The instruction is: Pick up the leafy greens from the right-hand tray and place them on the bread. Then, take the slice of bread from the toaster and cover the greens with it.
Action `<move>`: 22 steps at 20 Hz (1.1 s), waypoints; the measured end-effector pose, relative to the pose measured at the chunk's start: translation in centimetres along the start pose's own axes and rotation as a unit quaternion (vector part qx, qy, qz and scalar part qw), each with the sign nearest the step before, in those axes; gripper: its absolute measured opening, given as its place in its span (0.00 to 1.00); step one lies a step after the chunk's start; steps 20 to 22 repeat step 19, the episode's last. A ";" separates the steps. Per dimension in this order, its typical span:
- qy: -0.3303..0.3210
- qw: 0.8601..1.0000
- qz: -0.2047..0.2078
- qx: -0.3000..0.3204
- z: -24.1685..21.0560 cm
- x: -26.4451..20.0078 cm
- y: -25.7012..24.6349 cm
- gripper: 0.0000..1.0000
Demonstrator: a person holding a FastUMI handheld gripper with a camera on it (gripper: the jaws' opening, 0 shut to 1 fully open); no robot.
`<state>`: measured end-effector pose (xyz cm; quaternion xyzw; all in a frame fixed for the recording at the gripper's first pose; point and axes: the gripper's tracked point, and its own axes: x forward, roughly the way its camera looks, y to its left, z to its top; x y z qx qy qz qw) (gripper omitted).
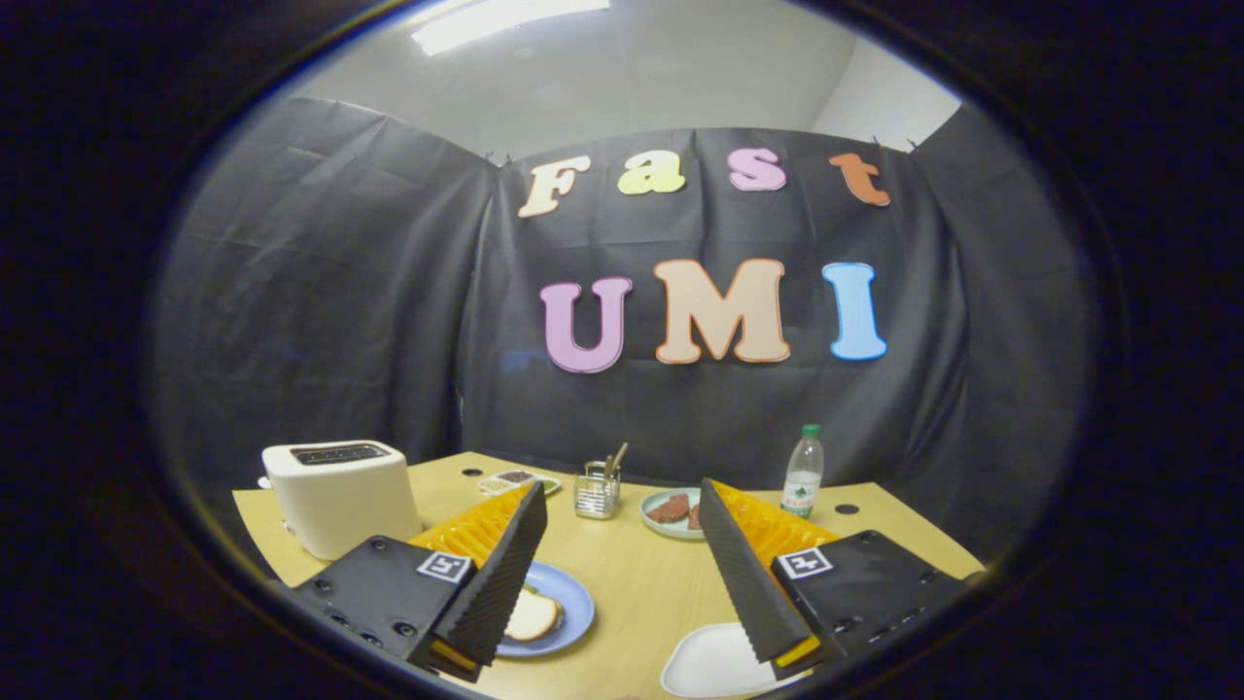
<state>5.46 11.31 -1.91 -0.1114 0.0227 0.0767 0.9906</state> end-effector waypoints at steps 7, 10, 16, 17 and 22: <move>-0.012 0.999 0.019 0.035 -0.2 -1.0 0.0 0.98; -0.001 0.999 0.021 0.049 -1.2 -1.7 -0.5 0.98; -0.010 0.997 0.032 0.064 -1.1 -3.1 -0.2 0.97; -0.012 0.997 0.035 0.065 -1.1 -3.2 -0.1 0.97; -0.012 0.997 0.038 0.065 -1.0 -3.4 0.2 0.97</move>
